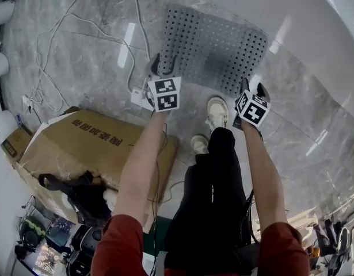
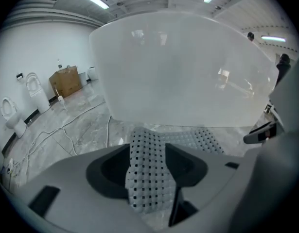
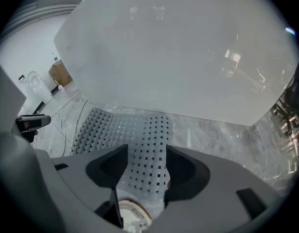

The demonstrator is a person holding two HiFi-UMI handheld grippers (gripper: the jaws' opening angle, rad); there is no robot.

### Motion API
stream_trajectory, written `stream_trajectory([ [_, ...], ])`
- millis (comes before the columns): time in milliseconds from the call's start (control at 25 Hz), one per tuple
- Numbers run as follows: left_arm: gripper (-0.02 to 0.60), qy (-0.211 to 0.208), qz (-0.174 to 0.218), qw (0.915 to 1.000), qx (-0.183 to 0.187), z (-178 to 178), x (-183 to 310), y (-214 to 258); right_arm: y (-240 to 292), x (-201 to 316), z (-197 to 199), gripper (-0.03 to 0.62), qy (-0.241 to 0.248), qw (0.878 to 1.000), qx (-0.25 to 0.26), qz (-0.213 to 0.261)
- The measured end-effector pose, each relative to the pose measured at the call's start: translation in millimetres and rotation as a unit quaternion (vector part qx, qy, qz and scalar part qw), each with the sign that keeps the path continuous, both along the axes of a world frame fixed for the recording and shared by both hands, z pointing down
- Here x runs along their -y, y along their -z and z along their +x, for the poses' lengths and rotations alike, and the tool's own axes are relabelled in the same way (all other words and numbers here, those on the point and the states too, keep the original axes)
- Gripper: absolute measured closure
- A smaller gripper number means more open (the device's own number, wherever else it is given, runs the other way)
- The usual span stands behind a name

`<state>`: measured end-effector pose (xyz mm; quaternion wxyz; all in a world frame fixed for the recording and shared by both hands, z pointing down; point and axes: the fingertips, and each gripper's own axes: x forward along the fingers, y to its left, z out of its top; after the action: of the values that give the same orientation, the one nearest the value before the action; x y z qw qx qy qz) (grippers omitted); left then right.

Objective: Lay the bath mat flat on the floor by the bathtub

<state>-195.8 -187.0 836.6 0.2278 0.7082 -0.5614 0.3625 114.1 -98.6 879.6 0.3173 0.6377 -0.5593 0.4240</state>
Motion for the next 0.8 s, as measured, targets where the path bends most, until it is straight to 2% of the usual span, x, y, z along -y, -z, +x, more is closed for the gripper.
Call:
stream_trajectory([
  [240, 0.356, -0.027, 0.026, 0.9989, -0.029, 39, -20, 103, 101, -4, -4, 0.344, -0.021, 0.999, 0.012, 0.032],
  [480, 0.356, 0.001, 0.050, 0.9960, -0.074, 59, -45, 215, 215, -17, -13, 0.344, -0.028, 0.997, 0.019, 0.071],
  [640, 0.356, -0.022, 0.072, 0.9931, -0.090, 81, -62, 291, 298, -24, -15, 0.344, -0.032, 0.993, 0.021, 0.108],
  [800, 0.356, -0.037, 0.096, 0.9872, -0.122, 103, -89, 376, 387, -44, -14, 0.343, -0.045, 0.987, 0.029, 0.151],
])
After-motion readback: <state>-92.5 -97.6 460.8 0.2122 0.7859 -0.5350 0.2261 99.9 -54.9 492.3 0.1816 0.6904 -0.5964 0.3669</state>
